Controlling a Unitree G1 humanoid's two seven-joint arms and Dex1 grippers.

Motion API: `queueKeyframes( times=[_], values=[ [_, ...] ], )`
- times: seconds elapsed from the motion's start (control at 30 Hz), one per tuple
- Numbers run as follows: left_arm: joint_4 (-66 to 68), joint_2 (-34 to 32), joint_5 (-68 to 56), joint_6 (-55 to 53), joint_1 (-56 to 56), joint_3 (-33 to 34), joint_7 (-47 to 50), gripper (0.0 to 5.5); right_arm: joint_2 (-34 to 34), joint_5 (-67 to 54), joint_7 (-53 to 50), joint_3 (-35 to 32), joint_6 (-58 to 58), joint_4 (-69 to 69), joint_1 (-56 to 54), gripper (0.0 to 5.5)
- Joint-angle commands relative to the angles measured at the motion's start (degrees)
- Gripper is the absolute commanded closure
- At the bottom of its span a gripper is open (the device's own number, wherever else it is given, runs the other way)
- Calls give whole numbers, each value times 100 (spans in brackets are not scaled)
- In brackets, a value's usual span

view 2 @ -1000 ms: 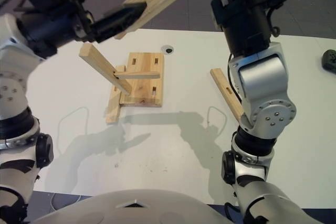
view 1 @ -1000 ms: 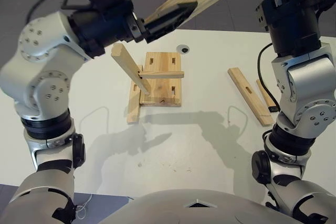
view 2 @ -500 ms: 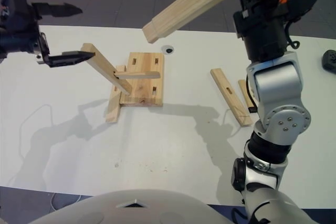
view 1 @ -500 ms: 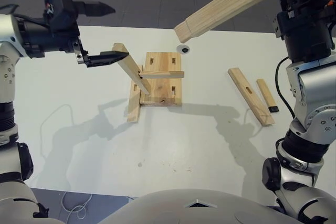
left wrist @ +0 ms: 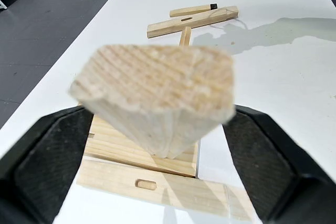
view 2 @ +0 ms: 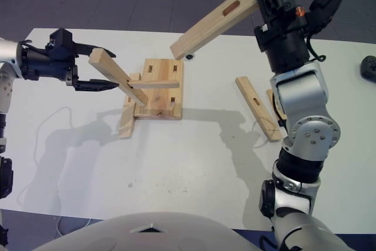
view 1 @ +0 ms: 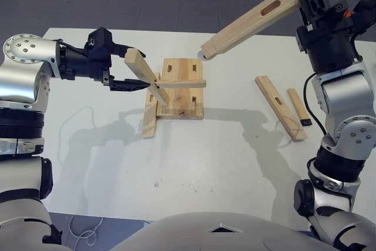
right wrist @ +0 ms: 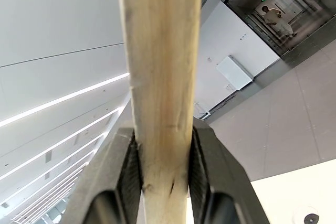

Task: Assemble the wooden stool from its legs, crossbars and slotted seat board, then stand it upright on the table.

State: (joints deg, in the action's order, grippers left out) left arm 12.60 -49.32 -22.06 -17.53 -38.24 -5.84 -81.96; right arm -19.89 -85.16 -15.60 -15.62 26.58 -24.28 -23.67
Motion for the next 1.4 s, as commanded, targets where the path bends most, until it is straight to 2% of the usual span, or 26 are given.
queueKeyframes(
  times=[0.03,0.33,0.43,0.6,0.73,0.87,0.97,1.2,1.4],
  values=[
    [-234,84,8,-45,-3,-32,-91,212,69,48,-99,-33,48,51,19,447],
    [-851,379,-20,-274,79,-33,272,341,90,405,-60,44,158,63,81,447],
    [-1710,619,-177,-559,482,-7,740,344,-116,1039,146,99,166,7,145,447],
    [-2990,949,-181,-864,1553,-118,1682,345,-801,3426,723,738,-7,-204,421,447],
    [-3550,1348,-7,-1005,2219,-281,2649,345,-1166,4702,1111,1038,-50,-407,834,447],
    [-3868,1741,307,-1049,2371,-461,3636,345,-1086,5206,1416,1080,-72,-584,1191,447],
    [-4074,1934,265,-1212,2372,-576,4031,345,-863,5286,1569,998,-116,-527,1214,447],
    [-4061,2031,248,-1262,2342,-712,4290,345,-526,5266,2347,637,-642,44,1299,447],
    [-4052,2150,98,-1310,2402,-620,4419,345,-203,5719,2892,873,-1302,431,1674,447]
  ],
)
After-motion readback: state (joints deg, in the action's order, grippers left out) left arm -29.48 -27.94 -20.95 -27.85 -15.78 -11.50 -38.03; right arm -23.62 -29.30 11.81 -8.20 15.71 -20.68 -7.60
